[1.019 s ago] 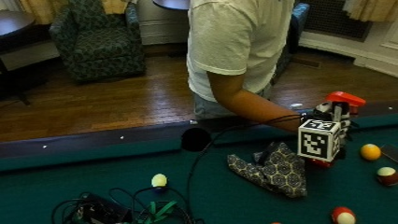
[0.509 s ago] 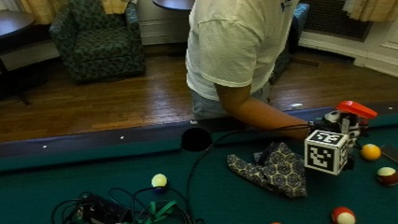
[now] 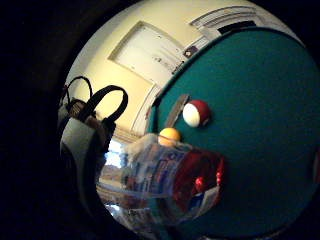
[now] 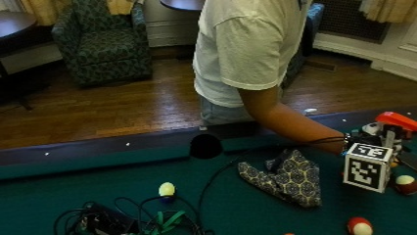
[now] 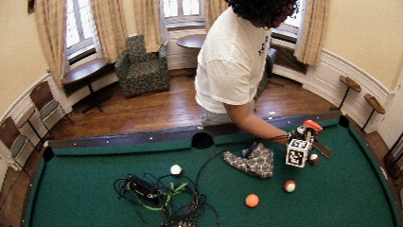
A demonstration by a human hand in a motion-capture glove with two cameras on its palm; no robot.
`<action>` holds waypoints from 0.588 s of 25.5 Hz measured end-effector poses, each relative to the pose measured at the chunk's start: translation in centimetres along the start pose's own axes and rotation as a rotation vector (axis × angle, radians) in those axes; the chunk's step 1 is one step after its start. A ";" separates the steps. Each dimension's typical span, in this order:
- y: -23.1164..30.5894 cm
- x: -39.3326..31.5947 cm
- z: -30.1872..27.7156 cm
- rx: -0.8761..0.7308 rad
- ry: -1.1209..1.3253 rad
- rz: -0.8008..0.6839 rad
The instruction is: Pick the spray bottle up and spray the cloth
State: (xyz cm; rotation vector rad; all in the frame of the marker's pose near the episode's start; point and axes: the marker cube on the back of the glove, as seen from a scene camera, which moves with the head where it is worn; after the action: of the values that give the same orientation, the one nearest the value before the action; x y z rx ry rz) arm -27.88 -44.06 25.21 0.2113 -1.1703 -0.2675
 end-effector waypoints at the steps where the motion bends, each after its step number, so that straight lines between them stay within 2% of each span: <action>1: 0.0 0.0 0.0 0.000 -0.001 0.006; 9: 0.4 0.5 0.0 -0.067 -0.021 0.050; 15: 1.9 1.6 -0.9 -0.180 0.041 0.150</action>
State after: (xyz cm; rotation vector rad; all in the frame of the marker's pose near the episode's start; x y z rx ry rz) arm -26.30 -42.76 26.90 -0.0293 -1.1086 -0.2334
